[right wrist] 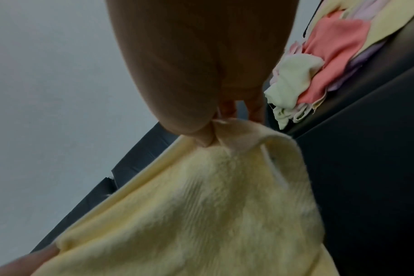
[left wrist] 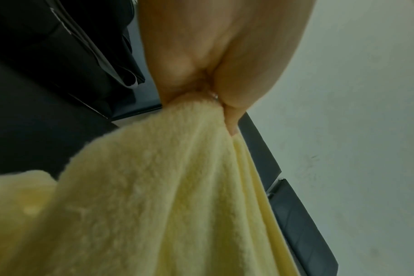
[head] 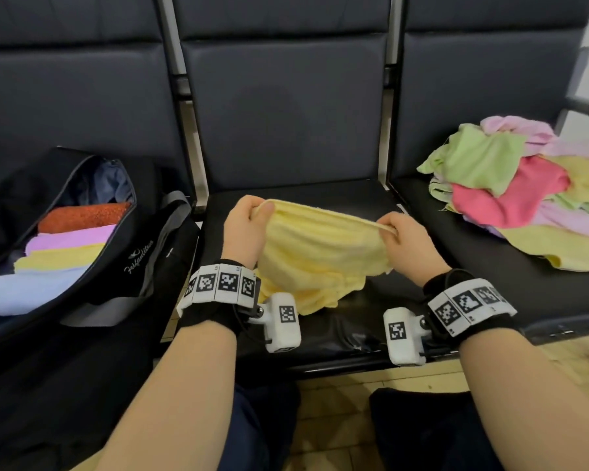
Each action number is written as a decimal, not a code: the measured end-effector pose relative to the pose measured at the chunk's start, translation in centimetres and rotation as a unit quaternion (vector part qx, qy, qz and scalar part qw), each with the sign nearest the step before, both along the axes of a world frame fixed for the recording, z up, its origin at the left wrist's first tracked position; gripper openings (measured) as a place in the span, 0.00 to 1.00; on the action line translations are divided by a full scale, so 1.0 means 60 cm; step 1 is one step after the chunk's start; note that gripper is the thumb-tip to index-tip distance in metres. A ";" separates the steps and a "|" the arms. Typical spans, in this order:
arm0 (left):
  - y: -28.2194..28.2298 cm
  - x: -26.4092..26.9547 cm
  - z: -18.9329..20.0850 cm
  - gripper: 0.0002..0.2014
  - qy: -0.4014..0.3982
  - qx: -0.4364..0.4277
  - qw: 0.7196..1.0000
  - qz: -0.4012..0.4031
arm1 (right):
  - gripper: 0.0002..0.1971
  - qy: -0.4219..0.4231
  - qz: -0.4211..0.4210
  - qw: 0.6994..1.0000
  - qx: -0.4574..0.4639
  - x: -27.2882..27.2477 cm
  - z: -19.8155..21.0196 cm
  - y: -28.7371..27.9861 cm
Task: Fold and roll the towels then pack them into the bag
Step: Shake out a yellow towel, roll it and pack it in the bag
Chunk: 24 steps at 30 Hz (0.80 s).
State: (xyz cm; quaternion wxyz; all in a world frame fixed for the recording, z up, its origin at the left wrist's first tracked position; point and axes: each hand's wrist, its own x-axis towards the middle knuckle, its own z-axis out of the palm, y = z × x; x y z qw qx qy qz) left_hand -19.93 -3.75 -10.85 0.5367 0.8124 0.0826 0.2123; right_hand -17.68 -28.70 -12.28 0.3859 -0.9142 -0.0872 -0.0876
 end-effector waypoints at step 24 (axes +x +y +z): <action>-0.076 -0.025 0.023 0.05 0.057 0.016 0.986 -0.153 | 0.06 0.067 0.139 0.957 0.245 -0.030 0.023 0.003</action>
